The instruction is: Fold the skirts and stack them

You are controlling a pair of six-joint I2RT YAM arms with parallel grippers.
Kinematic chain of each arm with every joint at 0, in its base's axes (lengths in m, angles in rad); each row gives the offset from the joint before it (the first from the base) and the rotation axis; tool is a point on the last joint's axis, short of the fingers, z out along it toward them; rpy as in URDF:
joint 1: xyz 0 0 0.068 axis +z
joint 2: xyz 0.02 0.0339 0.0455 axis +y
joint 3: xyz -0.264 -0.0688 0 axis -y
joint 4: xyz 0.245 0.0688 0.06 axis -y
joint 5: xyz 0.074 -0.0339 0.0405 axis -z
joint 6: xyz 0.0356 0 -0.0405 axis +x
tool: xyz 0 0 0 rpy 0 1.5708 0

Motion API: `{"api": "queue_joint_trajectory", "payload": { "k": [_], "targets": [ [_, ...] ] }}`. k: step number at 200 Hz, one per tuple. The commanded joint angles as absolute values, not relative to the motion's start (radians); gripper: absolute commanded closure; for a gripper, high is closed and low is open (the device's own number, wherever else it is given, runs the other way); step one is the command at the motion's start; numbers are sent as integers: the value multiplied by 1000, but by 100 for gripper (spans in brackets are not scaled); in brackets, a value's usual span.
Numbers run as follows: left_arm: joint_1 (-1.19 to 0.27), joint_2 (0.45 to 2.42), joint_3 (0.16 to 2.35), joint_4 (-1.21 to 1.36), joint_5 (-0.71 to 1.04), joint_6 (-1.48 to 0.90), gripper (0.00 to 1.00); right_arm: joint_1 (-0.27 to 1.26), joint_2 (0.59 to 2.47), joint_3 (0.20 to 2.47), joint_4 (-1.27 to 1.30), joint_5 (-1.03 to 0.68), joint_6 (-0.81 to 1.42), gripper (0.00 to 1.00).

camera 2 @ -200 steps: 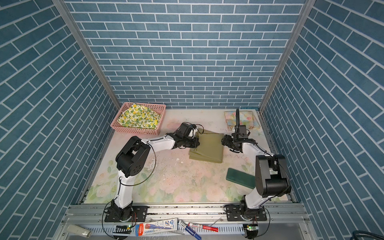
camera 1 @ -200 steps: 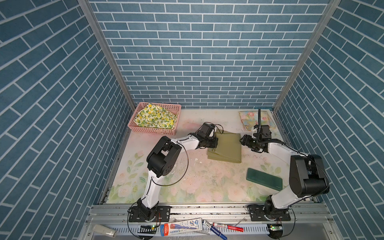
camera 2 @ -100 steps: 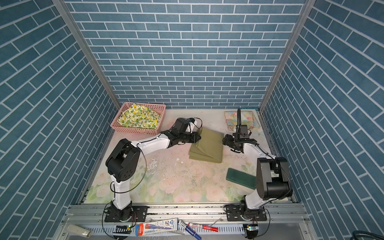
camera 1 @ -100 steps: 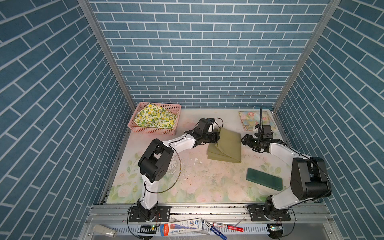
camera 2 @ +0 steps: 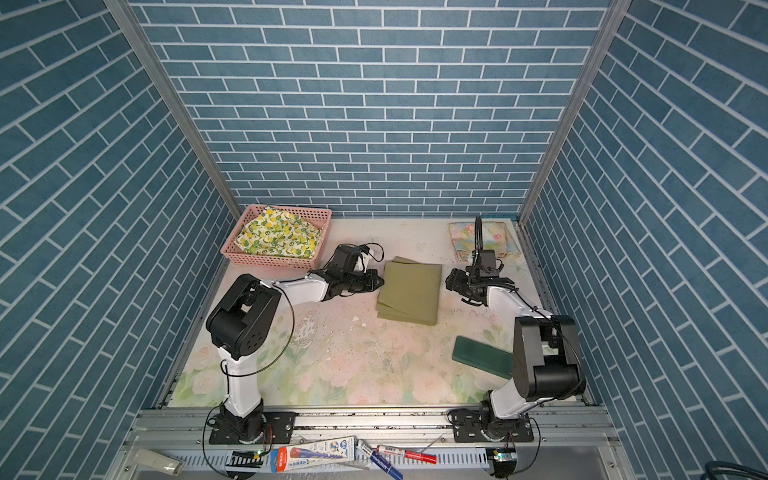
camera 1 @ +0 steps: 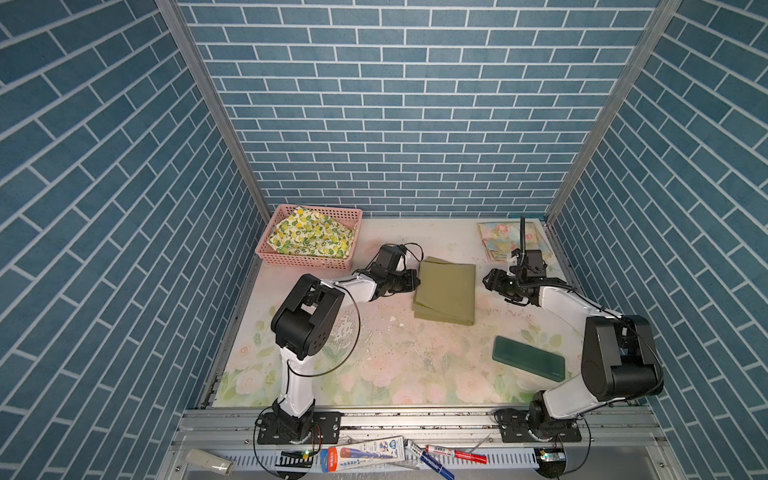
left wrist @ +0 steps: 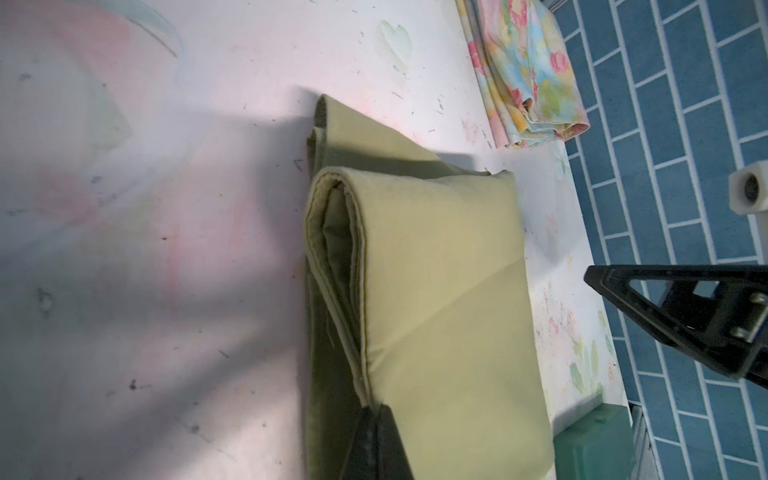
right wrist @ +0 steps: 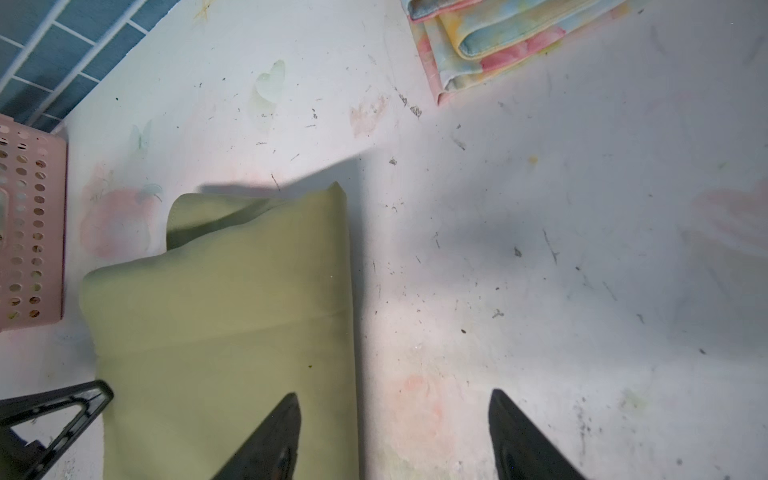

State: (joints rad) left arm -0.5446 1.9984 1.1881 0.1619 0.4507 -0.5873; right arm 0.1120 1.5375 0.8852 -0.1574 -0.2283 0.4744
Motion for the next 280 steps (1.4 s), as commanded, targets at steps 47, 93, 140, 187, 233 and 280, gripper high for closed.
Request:
{"api": "queue_joint_trajectory", "payload": {
  "k": [47, 93, 140, 187, 233, 280],
  "targets": [
    [-541, 2087, 1165, 191, 441, -556, 100, 110, 1608, 869, -41, -343, 547, 29],
    [-540, 2092, 1157, 170, 418, -532, 100, 131, 1690, 899, 38, -394, 590, 29],
    [-540, 2101, 1160, 158, 410, -523, 100, 133, 1795, 882, 209, -472, 640, 23],
    [-540, 2103, 1161, 134, 399, -503, 100, 133, 1890, 883, 332, -508, 684, 19],
    [-540, 2108, 1164, 130, 395, -503, 100, 133, 1999, 897, 419, -542, 713, 22],
    [-542, 2121, 1169, 126, 392, -501, 100, 138, 2064, 907, 486, -561, 747, 70]
  ]
}}
